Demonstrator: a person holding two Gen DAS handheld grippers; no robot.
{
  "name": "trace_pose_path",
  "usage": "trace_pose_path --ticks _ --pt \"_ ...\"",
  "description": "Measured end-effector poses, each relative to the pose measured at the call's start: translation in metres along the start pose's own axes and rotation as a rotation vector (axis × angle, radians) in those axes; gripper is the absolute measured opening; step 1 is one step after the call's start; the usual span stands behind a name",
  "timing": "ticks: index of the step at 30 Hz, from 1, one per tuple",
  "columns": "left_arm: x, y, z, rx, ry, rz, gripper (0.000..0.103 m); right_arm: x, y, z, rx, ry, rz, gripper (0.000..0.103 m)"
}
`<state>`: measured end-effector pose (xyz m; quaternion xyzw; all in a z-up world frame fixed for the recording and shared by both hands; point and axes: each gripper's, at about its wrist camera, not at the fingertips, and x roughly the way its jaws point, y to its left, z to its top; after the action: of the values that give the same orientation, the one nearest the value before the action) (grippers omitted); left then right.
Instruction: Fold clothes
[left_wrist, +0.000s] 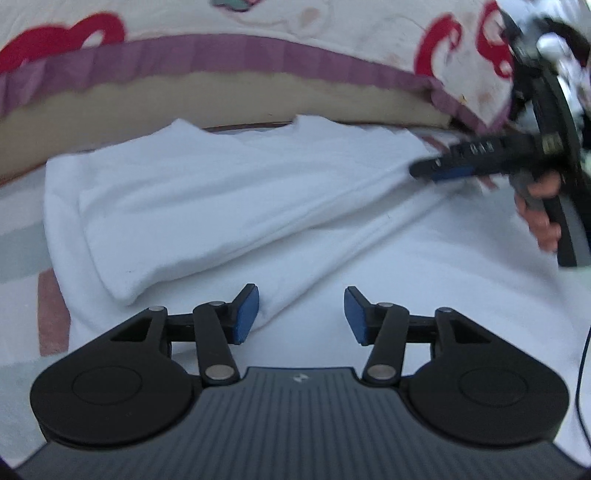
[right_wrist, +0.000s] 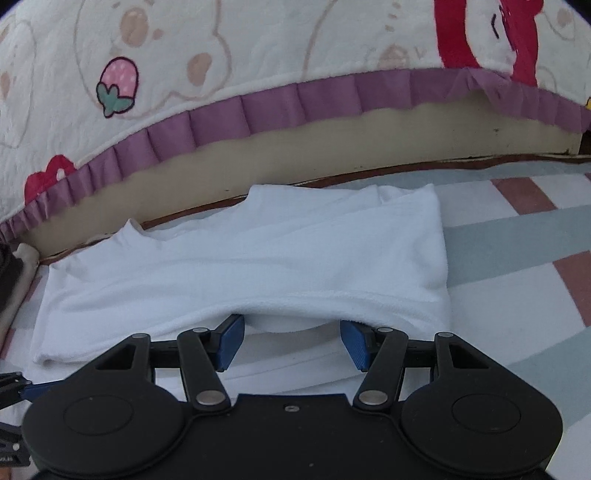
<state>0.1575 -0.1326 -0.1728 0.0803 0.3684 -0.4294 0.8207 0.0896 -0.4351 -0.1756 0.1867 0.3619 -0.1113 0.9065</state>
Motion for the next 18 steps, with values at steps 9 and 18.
trace_pose_path --ticks 9,18 --pt "-0.023 0.006 0.000 -0.032 0.080 0.000 0.049 -0.009 0.003 -0.023 -0.127 0.145 -0.198 0.064" --pt "-0.030 0.036 0.006 -0.183 -0.040 0.144 0.049 -0.036 0.018 -0.030 -0.084 0.008 0.000 0.065"
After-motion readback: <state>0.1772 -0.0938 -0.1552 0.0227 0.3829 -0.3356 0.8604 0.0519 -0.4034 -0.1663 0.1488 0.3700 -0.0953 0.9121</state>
